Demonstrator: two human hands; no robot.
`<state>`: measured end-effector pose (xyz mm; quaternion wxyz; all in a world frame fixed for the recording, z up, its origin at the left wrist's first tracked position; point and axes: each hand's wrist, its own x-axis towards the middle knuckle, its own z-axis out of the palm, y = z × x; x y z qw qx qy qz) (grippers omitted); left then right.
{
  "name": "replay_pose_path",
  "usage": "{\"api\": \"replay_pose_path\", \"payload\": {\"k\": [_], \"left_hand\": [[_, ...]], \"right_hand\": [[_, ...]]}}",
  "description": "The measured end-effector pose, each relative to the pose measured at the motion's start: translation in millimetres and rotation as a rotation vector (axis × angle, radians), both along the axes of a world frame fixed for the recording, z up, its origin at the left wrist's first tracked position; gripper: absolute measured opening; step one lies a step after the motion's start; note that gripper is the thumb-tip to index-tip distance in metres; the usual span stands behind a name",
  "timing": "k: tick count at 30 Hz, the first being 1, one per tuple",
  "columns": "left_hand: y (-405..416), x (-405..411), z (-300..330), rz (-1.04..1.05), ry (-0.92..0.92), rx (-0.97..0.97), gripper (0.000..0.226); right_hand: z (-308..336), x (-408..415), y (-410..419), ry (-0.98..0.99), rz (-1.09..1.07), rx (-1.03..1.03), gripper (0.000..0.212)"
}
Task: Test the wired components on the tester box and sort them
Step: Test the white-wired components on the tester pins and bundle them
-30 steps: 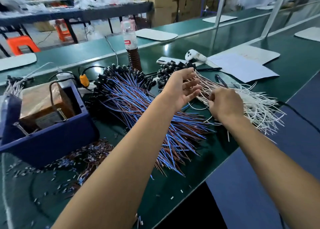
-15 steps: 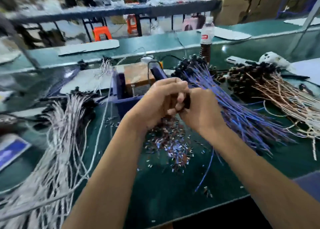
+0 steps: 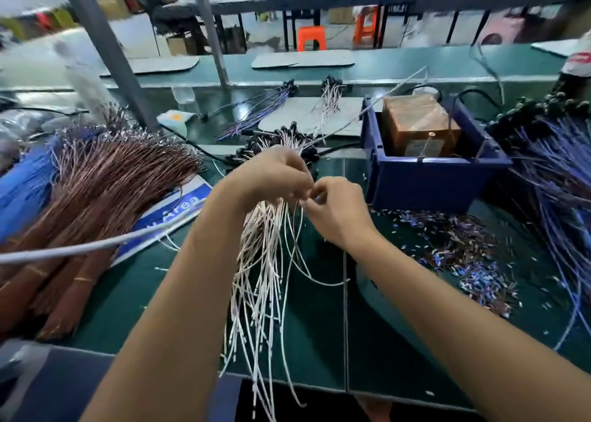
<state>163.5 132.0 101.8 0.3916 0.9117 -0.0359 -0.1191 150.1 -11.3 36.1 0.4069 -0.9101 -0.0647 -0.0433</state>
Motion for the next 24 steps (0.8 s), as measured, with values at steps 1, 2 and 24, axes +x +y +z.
{"api": "replay_pose_path", "payload": {"k": [1,2,24], "left_hand": [[3,7,0,0.089,-0.058,0.018,0.014],[5,14,0,0.163,-0.101,0.02,0.016],[-18,74,-18,0.413,-0.224,0.222,0.023]], "right_hand": [[-1,7,6,-0.008,-0.033,0.009,0.017],[-2,14,12,-0.02,-0.064,0.017,0.021],[15,-15,-7,-0.096,-0.033,0.353,0.026]]}}
